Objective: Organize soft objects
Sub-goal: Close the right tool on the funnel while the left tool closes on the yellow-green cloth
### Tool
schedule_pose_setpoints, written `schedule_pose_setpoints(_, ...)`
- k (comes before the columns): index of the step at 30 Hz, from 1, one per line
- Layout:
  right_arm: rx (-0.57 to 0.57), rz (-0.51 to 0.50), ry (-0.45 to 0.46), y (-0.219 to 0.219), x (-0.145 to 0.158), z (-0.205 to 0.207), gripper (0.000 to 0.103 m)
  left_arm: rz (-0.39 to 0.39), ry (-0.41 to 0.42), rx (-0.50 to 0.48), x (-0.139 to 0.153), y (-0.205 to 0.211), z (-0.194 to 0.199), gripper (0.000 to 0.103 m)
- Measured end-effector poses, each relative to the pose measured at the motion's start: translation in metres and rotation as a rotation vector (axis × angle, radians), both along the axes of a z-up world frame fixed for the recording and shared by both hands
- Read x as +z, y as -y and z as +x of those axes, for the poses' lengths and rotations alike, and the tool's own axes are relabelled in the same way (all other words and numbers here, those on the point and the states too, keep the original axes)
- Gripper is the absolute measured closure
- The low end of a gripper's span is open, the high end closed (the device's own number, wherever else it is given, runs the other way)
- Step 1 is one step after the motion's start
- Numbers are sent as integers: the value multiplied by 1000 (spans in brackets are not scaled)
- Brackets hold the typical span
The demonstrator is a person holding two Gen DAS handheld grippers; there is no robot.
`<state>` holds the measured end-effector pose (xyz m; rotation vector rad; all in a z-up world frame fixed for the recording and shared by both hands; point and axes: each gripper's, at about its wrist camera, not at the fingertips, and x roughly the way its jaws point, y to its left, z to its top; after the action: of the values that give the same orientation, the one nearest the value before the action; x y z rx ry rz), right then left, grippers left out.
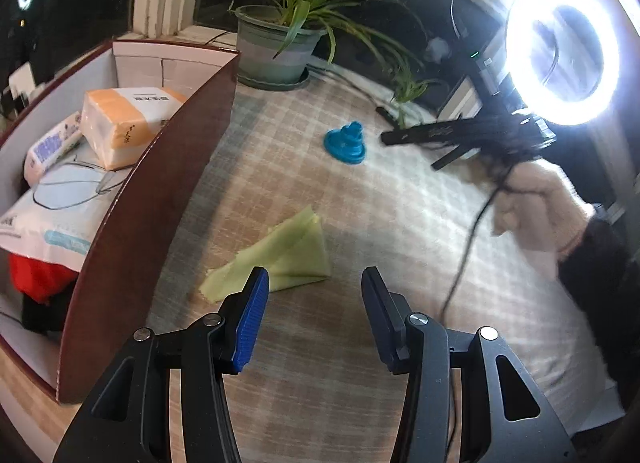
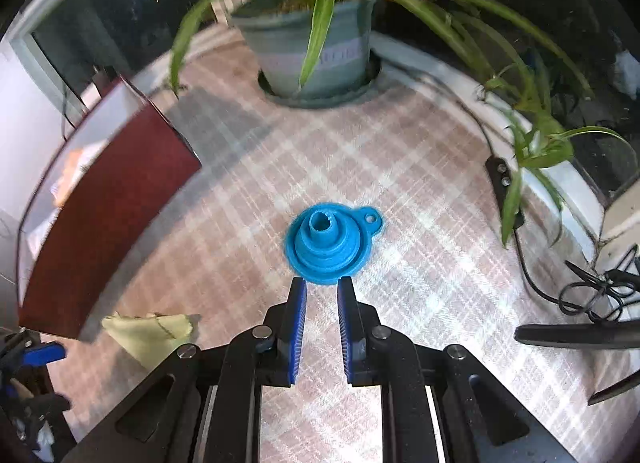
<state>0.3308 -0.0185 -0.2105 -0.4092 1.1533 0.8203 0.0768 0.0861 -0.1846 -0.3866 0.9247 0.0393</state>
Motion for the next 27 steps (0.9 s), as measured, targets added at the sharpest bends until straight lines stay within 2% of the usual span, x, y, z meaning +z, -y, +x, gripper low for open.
schedule_pose_setpoints(1, -3, 23, 3, 6, 4, -3, 73, 10, -6, -14, -2, 1, 2, 56)
schedule_pose_setpoints(2, -9, 46, 27, 12, 8, -5, 62, 25, -13, -25, -4, 2, 4, 56)
schedule_pose_setpoints(3, -11, 54, 44, 14, 10, -7, 56, 55, -14, -37, -5, 4, 6, 56)
schedule_pose_setpoints(5, -15, 84, 79, 22, 13, -9, 56, 95, -10, -63, -7, 6, 11, 56)
schedule_pose_setpoints(9, -30, 124, 105, 26, 13, -10, 50, 164, -12, -111, -14, 11, 23, 50)
schedule_pose_setpoints(12, -42, 141, 112, 23, 6, -10, 49, 207, -26, -122, -24, 14, 32, 50)
schedule_pose_setpoints(16, -43, 142, 138, 16, -5, -7, 48, 225, -32, -110, -35, 12, 43, 50)
schedule_pose_setpoints(19, -39, 150, 154, 13, -10, -6, 42, 228, -50, -116, -45, 10, 50, 49)
schedule_pose_setpoints(27, -27, 161, 189, 6, -18, -2, 36, 248, -90, -118, -63, 14, 59, 45)
